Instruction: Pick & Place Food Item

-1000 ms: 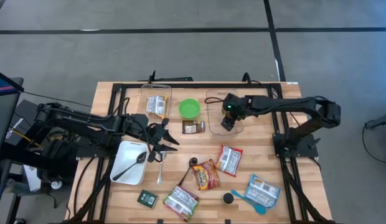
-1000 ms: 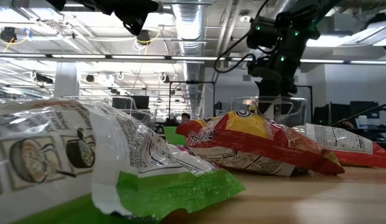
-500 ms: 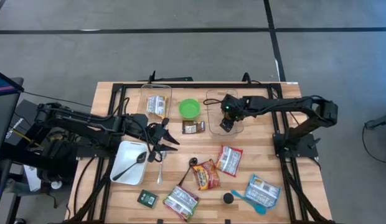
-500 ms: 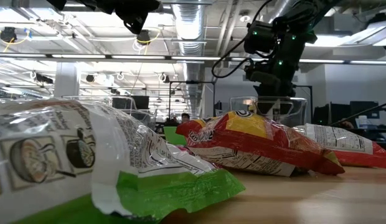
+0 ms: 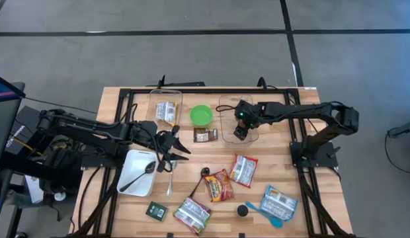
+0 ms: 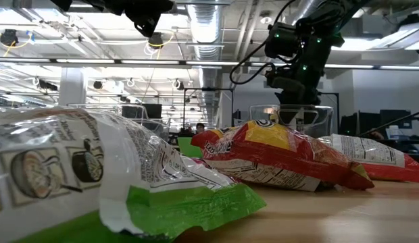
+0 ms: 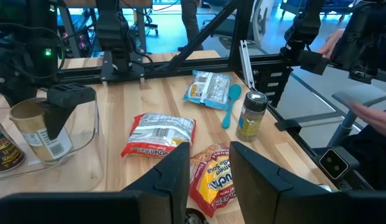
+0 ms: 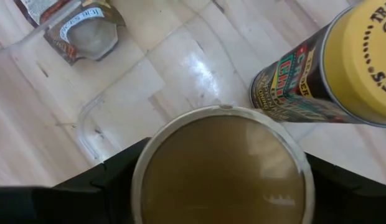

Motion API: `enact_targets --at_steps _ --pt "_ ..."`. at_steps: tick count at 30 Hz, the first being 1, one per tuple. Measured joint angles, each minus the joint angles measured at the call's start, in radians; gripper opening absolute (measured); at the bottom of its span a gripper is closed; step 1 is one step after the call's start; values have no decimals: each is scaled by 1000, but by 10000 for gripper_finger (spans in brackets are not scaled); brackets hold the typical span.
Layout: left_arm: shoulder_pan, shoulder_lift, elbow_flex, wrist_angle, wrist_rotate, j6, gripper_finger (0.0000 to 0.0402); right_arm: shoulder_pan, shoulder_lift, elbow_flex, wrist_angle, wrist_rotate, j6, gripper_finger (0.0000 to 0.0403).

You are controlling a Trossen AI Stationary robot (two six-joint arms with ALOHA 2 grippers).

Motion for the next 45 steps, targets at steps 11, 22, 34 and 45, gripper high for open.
enact_targets --at_steps 11,22,34,45 --pt "0 0 0 0 0 0 108 0 0 0 -17 0 4 305" --pt "0 0 0 0 0 0 108 0 -2 0 -23 0 20 309" --pt "0 0 0 0 0 0 108 0 -2 0 -35 0 23 396" --pt "0 0 0 0 0 0 108 20 -90 0 -56 3 23 381"
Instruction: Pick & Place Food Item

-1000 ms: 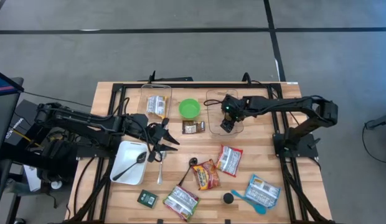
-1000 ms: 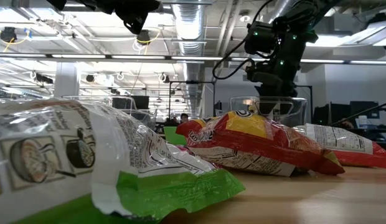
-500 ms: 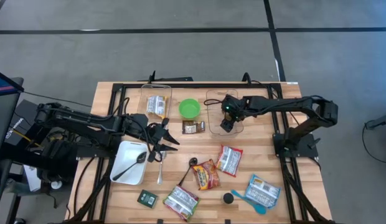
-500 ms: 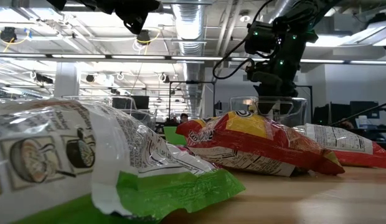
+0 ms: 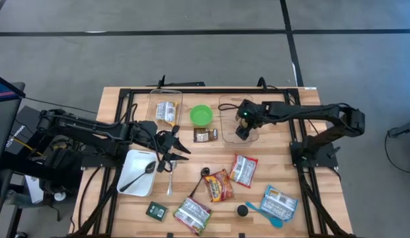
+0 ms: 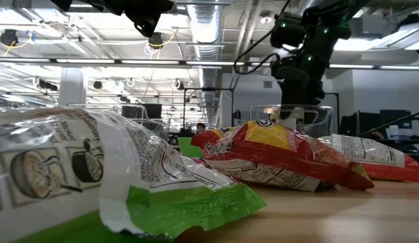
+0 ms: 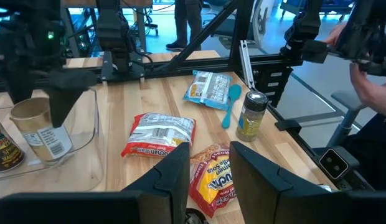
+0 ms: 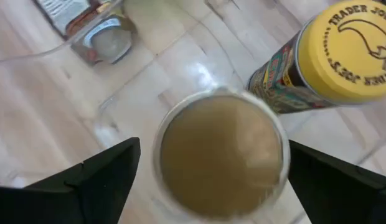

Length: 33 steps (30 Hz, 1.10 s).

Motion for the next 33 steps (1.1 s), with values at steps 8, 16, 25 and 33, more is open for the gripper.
enact_targets --at_steps 8,16,25,33 --pt "0 0 0 0 0 0 108 28 -118 0 -63 1 48 382" --pt "0 0 0 0 0 0 108 109 -240 0 -82 1 101 382" --pt "0 0 0 0 0 0 108 318 -349 0 -65 74 136 382" --pt "0 0 0 0 0 0 108 535 -342 -6 -59 374 246 382"
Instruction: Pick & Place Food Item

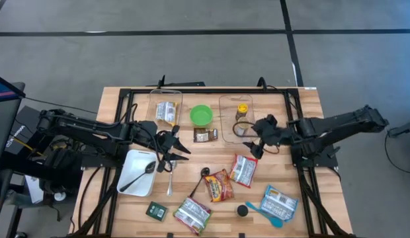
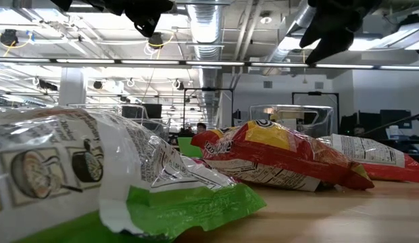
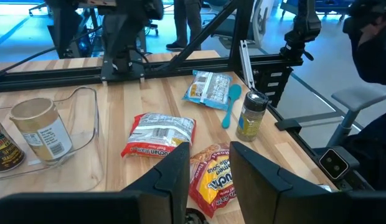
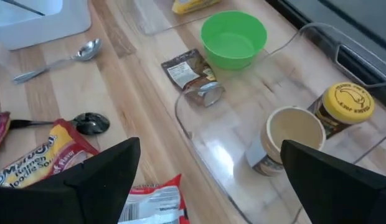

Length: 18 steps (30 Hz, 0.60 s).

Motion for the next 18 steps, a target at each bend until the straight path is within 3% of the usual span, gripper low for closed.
enact_targets --at_steps 7,18 --pt "0 0 0 0 0 0 108 110 62 0 -2 117 69 382" --pt "0 0 0 0 0 0 108 178 124 0 -7 292 128 382"
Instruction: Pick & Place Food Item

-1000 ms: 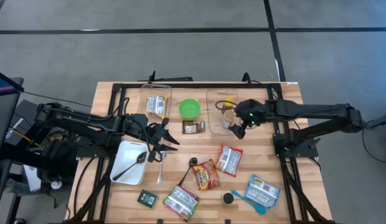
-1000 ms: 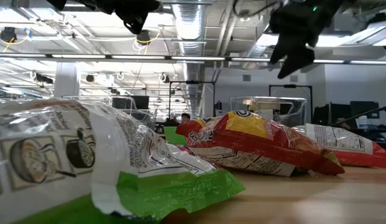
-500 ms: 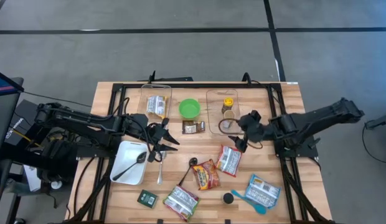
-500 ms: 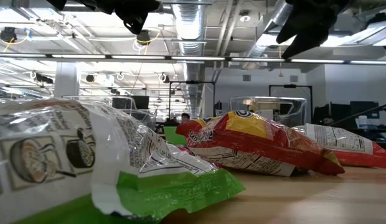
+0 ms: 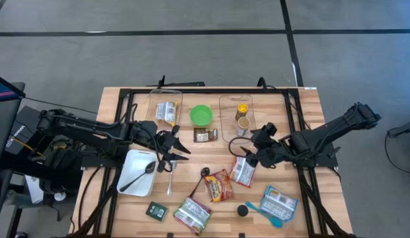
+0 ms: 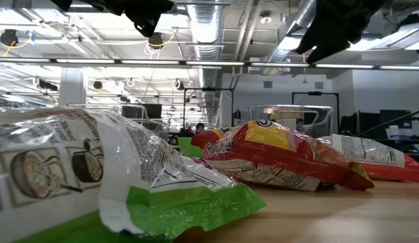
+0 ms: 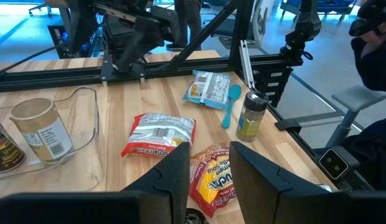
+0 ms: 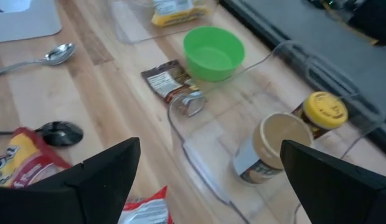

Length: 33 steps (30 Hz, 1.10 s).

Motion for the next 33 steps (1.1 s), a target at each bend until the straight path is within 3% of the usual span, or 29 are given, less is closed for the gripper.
enact_targets --at_steps 13,21,26,33 --pt "0 0 0 95 0 -2 108 2 -1 0 -64 14 -21 363" --pt "0 0 0 208 0 -41 108 2 -1 0 -63 6 -87 273" --pt "-1 0 0 209 0 -179 108 -4 -1 0 -67 -50 -88 210" --pt "-53 0 0 197 1 -186 108 -40 -1 0 -74 -126 -79 134"
